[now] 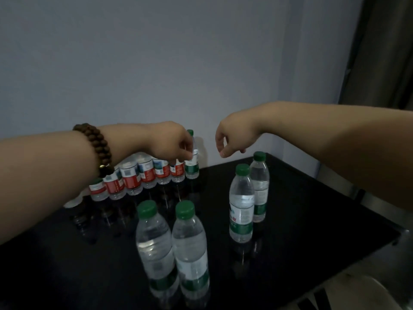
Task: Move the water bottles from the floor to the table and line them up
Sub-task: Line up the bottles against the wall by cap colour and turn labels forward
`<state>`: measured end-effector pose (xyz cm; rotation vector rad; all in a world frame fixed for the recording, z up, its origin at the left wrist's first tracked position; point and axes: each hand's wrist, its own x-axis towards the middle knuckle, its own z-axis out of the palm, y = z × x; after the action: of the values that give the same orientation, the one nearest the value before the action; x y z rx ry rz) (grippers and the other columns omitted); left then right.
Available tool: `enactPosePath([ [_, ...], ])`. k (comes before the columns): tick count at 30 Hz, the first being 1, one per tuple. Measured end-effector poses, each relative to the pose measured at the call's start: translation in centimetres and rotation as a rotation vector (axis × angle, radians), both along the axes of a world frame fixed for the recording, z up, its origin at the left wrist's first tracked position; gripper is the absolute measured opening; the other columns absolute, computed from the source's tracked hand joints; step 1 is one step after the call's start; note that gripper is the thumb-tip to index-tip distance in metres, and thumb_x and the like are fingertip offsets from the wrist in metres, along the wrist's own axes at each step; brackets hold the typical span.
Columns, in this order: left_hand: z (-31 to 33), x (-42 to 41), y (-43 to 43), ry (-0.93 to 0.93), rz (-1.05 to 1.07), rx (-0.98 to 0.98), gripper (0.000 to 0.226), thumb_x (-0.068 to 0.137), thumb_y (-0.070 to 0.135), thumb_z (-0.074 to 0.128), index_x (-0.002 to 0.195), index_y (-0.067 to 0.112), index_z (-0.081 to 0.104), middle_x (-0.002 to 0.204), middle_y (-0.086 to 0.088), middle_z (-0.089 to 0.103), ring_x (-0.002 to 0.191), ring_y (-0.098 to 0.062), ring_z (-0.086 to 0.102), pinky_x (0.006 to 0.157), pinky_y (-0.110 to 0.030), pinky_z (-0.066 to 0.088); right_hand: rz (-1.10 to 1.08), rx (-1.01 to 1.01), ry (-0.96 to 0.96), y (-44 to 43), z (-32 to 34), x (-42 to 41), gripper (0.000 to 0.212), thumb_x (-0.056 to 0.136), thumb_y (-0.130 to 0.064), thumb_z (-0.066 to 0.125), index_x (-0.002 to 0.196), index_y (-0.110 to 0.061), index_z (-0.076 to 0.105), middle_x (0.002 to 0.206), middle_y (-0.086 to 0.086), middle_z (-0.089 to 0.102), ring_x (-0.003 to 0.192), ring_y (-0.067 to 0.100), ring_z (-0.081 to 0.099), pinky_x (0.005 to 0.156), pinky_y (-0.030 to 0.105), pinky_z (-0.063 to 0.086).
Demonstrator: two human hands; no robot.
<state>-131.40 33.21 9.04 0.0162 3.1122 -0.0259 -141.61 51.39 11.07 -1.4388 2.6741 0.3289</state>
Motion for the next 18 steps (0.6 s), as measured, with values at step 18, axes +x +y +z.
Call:
enactPosePath([
  [18, -2.3, 7.2, 7.9, -0.272, -0.082, -0.150, 0.024, 0.084, 0.040, 0.082, 0.101, 0.030, 0.067, 0.096, 0.007, 0.067, 0.087, -0.011, 0.065, 0.074, -0.027, 0.055, -0.134, 0.174, 0.143, 1.7, -6.0, 1.7, 0.027, 0.098, -0.017, 0.066, 0.122, -0.004, 0.068, 0.108, 0.014, 0.075, 0.097, 0.027, 0.075, 0.087, 0.038, 0.062],
])
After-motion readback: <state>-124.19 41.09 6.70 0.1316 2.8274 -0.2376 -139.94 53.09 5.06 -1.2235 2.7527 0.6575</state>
